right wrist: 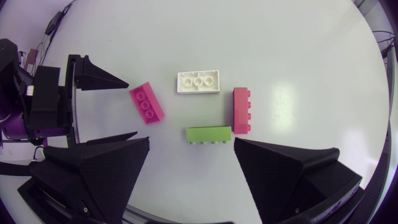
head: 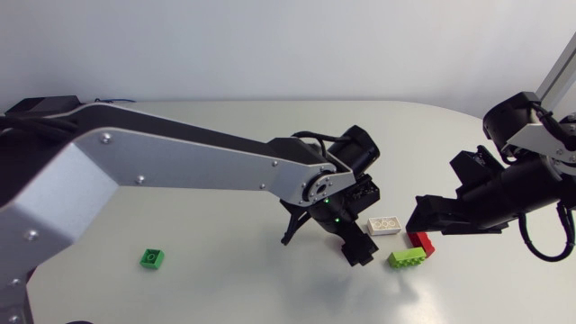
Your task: Sort duplo bricks by size, large to the right and small to the left
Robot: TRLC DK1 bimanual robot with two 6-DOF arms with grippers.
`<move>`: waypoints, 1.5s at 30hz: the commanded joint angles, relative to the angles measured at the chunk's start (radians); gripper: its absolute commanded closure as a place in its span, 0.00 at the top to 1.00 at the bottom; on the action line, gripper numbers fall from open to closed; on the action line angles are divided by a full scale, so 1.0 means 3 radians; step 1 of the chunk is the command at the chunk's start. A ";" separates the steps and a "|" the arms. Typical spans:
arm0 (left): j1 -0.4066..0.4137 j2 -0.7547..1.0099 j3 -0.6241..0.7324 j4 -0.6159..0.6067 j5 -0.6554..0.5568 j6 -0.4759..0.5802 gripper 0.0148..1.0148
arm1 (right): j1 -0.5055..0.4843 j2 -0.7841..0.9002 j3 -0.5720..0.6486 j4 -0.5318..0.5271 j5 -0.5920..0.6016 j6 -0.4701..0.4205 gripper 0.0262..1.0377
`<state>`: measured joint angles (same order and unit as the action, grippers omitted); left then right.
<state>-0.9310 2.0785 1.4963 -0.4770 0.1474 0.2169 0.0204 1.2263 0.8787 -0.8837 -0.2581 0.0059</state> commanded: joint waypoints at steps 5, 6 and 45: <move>0.0005 0.0026 0.0141 -0.0210 0.0015 0.0059 0.96 | 0.0004 -0.0028 -0.0045 -0.0046 0.0001 -0.0045 0.94; 0.0046 -0.0051 0.0125 -0.0225 0.0015 0.0059 0.96 | 0.0014 -0.0028 -0.0025 -0.0051 0.0001 -0.0040 0.94; 0.1073 -0.1508 -0.1276 -0.0266 0.0260 0.0428 0.96 | 0.1732 0.2069 0.1177 0.0138 -0.0055 -0.0265 0.94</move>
<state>-0.6140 1.6432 1.1439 -0.5537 0.2134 0.3252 0.5274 1.8114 1.1969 -0.8379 -0.2661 -0.0540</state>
